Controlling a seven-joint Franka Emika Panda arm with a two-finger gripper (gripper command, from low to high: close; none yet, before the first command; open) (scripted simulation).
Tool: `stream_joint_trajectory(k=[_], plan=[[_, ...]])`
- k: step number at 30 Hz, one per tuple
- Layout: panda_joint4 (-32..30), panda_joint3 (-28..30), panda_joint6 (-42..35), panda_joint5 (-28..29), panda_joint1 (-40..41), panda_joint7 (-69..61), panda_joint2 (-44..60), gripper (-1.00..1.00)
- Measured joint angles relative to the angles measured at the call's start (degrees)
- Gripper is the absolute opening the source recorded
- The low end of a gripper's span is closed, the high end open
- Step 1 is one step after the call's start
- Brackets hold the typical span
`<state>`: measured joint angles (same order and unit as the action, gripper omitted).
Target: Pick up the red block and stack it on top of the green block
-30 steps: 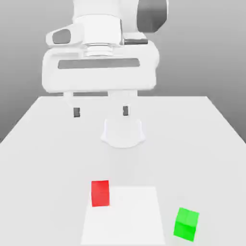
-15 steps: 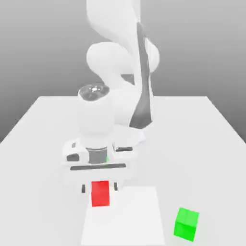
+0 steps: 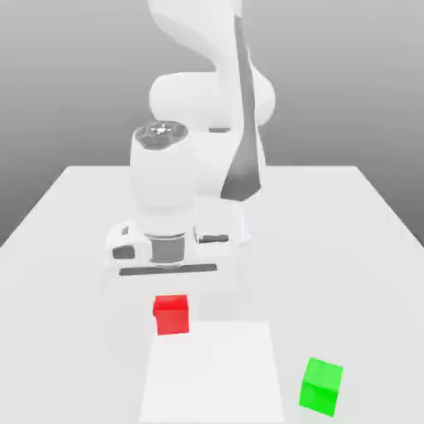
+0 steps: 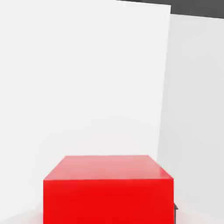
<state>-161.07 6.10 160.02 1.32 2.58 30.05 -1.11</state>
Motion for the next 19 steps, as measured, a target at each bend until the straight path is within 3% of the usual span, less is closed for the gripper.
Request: stream_joint_trajectory(k=[10,15,16,19], plan=[[16.9,-10.3,-10.4,0.0,-16.1,-4.4,6.6,-1.00],[19.3,-10.5,-4.0,1.3,-17.4,-3.9,15.4,-1.00],[19.4,-10.3,-2.8,1.6,-17.5,-3.7,16.8,1.00],[19.4,-10.3,-2.8,1.6,-17.5,-3.7,16.8,1.00]])
